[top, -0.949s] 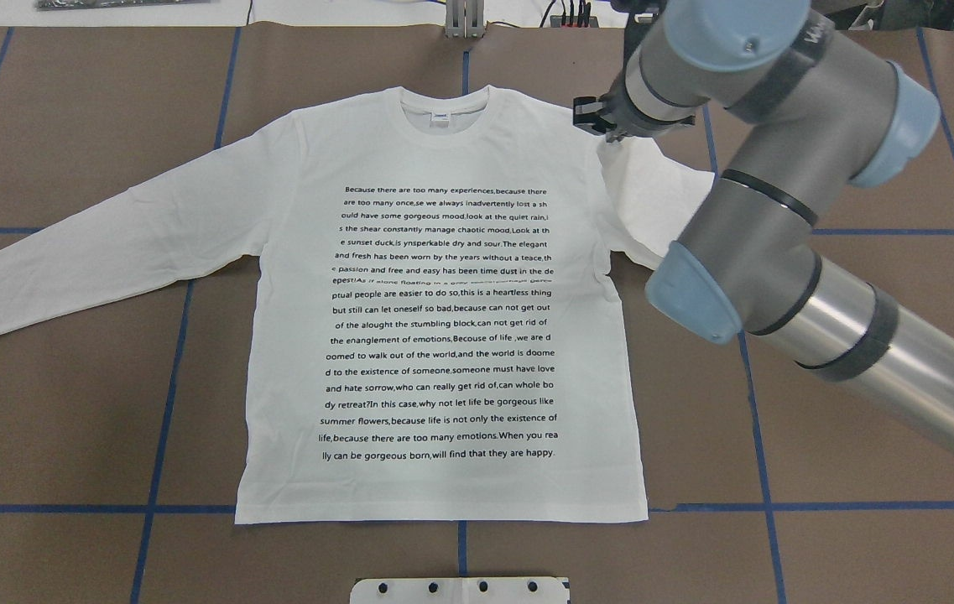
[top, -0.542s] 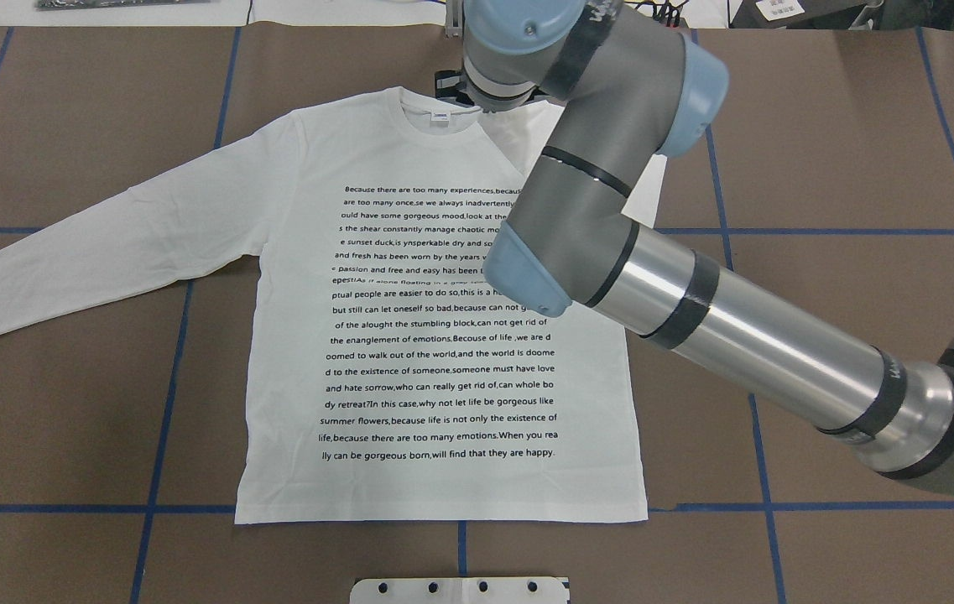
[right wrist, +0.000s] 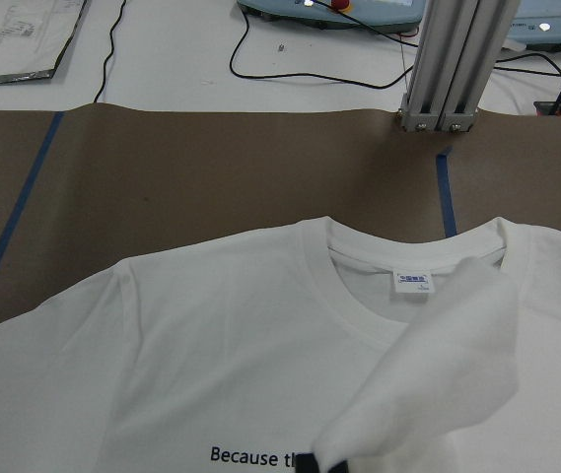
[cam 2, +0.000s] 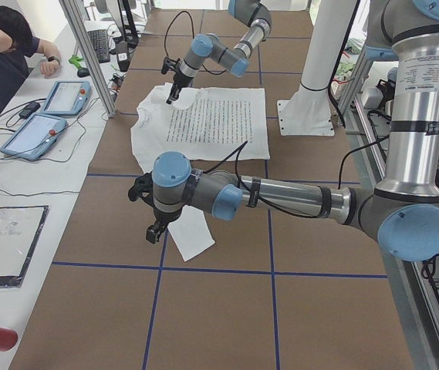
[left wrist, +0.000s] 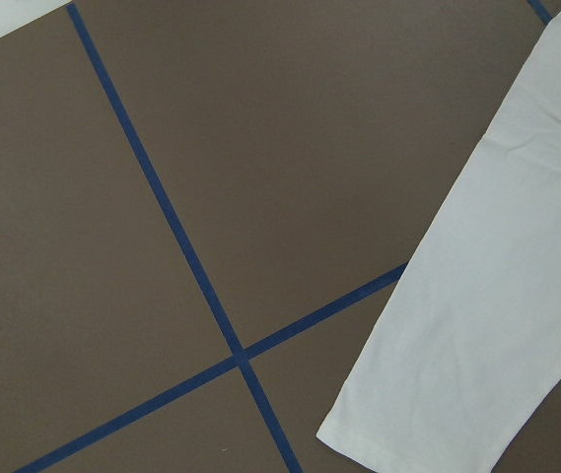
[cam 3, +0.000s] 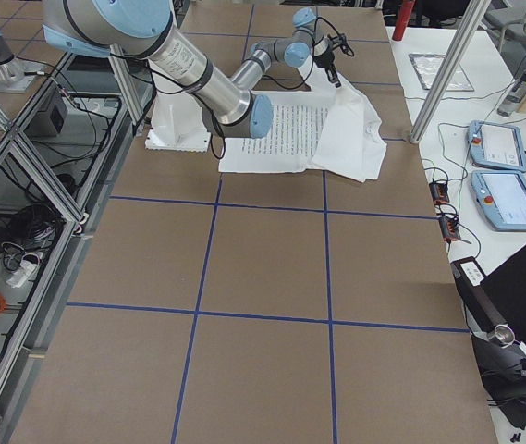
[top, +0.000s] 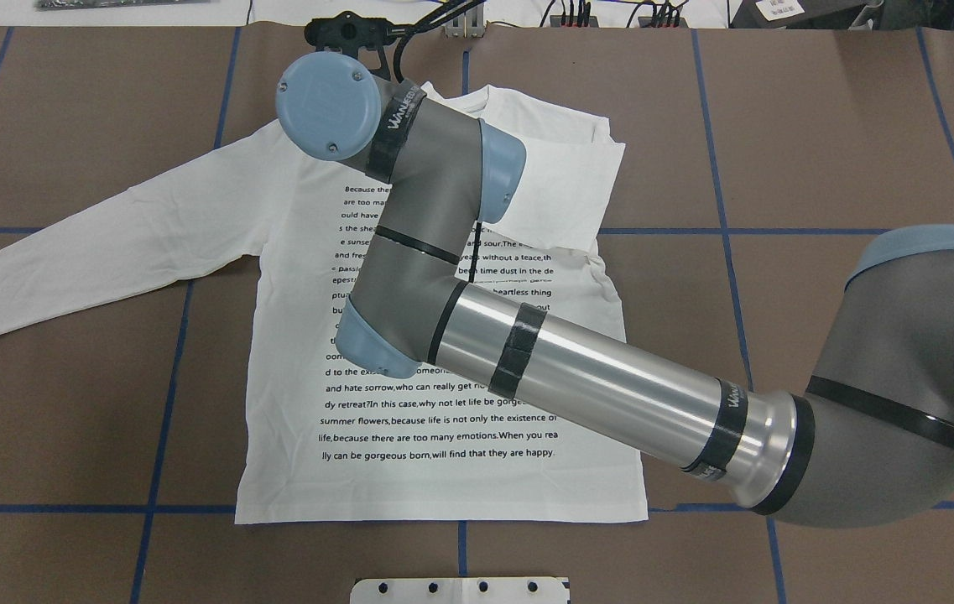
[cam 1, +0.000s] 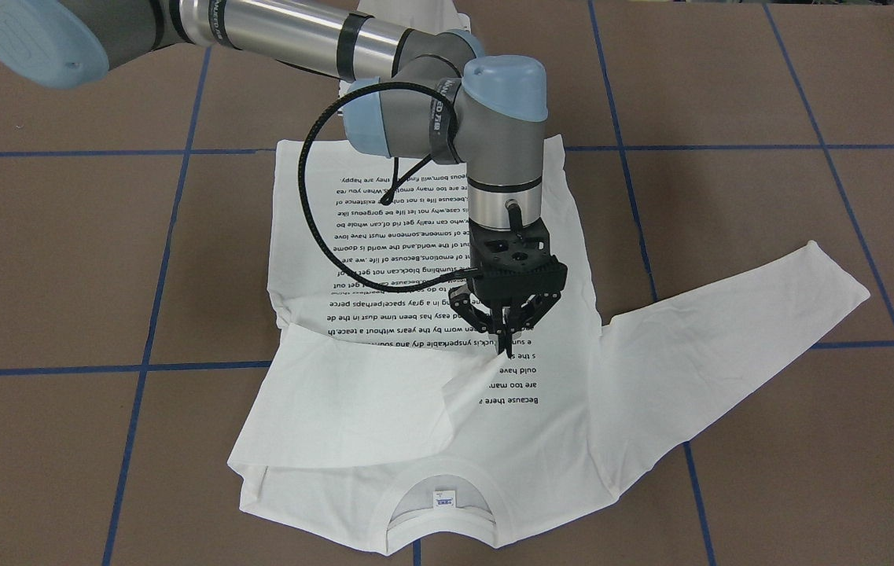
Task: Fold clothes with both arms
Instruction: 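Carry the sleeve with the right gripper across the shirt toward the collar, then release the sleeve and raise the right gripper away from the shirt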
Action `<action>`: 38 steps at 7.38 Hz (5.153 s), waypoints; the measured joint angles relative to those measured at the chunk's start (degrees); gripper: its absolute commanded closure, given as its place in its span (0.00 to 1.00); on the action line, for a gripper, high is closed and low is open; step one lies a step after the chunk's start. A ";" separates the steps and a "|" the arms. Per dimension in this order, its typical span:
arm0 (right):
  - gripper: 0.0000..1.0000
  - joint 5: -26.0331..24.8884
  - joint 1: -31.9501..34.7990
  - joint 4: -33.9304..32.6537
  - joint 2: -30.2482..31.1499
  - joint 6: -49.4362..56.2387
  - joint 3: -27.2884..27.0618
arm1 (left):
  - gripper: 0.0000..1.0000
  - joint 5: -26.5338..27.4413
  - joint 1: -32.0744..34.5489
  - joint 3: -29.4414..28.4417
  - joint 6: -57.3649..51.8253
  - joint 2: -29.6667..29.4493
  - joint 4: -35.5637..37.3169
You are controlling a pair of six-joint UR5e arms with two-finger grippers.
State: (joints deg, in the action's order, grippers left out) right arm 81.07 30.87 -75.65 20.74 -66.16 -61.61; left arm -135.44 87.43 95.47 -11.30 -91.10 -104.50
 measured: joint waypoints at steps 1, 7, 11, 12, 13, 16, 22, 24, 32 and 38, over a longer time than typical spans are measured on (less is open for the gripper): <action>1.00 -1.75 -1.52 0.10 -1.33 -0.14 1.72 | 0.00 0.02 0.01 -0.01 -0.02 0.02 0.00; 0.01 -6.56 -8.10 0.13 -5.63 -2.40 5.42 | 0.00 0.06 0.02 -0.16 -0.03 0.04 0.00; 0.01 -6.18 -8.40 -0.43 -5.84 -4.66 5.94 | 0.00 0.07 -0.02 -0.20 0.09 0.04 0.00; 0.01 -4.34 -7.58 -0.79 -5.76 -4.66 6.07 | 0.00 -0.01 -0.04 -0.13 0.22 -0.04 -0.02; 0.00 -0.13 -5.60 -1.65 -5.61 -4.43 6.20 | 0.00 -0.26 -0.08 -0.02 0.31 -0.28 -0.08; 0.00 18.06 3.36 -8.82 -1.37 0.52 1.03 | 0.00 -1.27 -0.50 -1.91 0.74 -0.06 -6.54; 0.00 38.70 25.42 -25.09 31.95 38.06 -34.17 | 0.00 3.17 -10.46 -3.07 26.03 7.83 -22.01; 0.00 42.74 31.72 -24.80 40.66 48.11 -38.26 | 0.00 7.12 -16.62 -3.20 37.73 11.70 -31.89; 0.00 43.30 33.72 -24.72 44.98 50.29 -39.99 | 0.67 15.56 -31.86 -9.26 43.34 11.95 -40.31; 0.00 43.46 33.72 -24.72 44.89 50.16 -40.08 | 1.00 15.73 -32.06 -9.36 43.00 11.91 -40.17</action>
State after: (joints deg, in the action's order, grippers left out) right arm 124.53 64.60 -100.37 65.63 -15.99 -101.69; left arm -119.71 55.37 86.10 31.70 -79.19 -144.67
